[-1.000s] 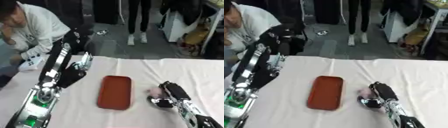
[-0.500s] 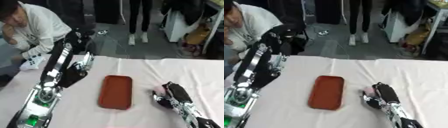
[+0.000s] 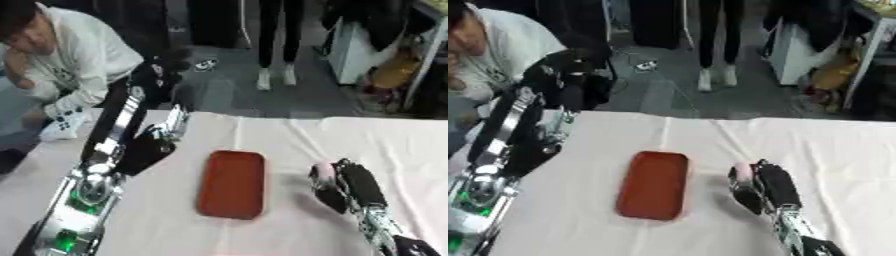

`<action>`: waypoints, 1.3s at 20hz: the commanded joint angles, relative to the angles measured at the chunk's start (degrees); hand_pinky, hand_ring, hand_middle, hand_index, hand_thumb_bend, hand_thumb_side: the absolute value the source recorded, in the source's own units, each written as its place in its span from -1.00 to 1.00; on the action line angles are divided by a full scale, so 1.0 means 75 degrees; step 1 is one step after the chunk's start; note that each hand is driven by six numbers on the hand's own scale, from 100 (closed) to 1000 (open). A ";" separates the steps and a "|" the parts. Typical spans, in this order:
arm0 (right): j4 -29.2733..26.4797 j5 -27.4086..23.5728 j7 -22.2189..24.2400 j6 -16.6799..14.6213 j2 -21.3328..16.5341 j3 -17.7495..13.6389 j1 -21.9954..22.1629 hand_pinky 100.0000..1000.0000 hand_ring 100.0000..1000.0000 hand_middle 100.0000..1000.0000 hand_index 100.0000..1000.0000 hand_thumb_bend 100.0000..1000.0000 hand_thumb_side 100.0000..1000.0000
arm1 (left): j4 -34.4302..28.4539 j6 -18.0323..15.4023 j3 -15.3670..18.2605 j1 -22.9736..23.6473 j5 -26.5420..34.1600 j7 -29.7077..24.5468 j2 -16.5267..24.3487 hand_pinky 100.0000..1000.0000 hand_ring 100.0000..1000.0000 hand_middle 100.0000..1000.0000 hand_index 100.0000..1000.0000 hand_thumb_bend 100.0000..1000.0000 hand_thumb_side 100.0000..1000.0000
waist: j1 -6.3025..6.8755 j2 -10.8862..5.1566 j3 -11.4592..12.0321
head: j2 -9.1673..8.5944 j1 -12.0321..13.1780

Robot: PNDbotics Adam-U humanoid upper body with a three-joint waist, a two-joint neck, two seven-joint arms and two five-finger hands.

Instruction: Pick up objects on the table and place them in the box.

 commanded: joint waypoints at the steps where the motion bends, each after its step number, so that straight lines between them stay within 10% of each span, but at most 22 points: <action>1: -0.0147 0.0001 -0.0072 -0.0119 -0.0157 0.0037 -0.0107 -1.00 -1.00 -1.00 -0.58 -1.00 0.54 | -0.0120 -0.0012 0.0017 -0.0130 0.0011 -0.0034 0.0046 0.58 0.62 0.75 0.85 -1.00 0.42 | -0.0001 -0.0087 0.0003 | -0.0103 0.0049; 26: -0.2645 -0.1917 0.1717 -0.0465 -0.0033 0.1159 -0.0619 -1.00 -1.00 -1.00 -0.59 -1.00 0.49 | -0.0120 -0.0012 -0.0016 -0.0157 0.0001 -0.0097 0.0021 0.58 0.62 0.75 0.85 -1.00 0.42 | -0.0046 -0.0155 0.0081 | -0.0074 -0.0003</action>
